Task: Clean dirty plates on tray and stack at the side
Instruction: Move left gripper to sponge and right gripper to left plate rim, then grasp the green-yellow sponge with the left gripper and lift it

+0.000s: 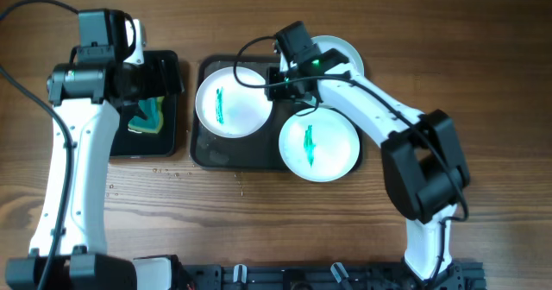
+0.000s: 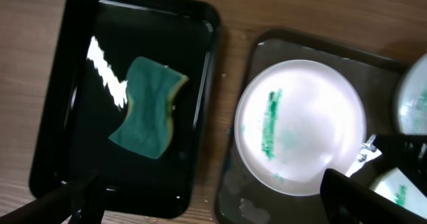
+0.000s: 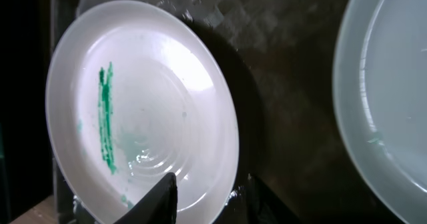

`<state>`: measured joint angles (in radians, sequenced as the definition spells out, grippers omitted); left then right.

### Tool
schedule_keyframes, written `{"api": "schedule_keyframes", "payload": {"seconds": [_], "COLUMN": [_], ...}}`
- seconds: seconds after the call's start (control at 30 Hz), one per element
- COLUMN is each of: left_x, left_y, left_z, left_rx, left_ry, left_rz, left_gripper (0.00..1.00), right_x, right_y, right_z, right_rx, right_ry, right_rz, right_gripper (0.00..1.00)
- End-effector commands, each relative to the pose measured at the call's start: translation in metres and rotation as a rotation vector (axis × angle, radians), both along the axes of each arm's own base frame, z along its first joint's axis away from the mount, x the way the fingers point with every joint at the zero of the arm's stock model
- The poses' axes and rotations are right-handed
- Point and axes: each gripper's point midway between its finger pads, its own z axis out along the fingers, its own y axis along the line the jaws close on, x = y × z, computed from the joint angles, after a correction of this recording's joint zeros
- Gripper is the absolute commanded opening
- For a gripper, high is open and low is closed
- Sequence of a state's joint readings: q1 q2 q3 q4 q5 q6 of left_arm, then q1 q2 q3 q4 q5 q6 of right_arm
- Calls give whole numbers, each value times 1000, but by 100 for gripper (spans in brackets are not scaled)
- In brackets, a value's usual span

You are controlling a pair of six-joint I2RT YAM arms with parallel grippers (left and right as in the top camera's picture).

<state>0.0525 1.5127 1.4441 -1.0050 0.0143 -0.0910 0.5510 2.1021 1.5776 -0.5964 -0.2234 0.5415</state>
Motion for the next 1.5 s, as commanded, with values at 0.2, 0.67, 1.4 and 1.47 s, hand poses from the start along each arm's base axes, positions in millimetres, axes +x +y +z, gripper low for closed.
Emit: {"api": "schedule_keyframes", "payload": {"seconds": [0.2,0.67,1.4,1.47], "left_x": [3,10,29,31], "left_y": [35,43,78,77], "left_z": [-3,-43,-167,-177], "left_rx": [20,22,18,14], "left_ry": [8,117,329,342], "left_rz": [119,120,-72,-76], "left_gripper": [100,96,64,63], "right_x": [6,4,-8,-8], "right_y": [-3,-5,-14,-14], "right_z": [-35,-59,-69,-69], "right_rx": [-71,-88,-125,-125], "right_ry": [21,51,88,88], "right_rz": [-51,-53,-50,-51], "right_gripper": [20,4,4,4]}}
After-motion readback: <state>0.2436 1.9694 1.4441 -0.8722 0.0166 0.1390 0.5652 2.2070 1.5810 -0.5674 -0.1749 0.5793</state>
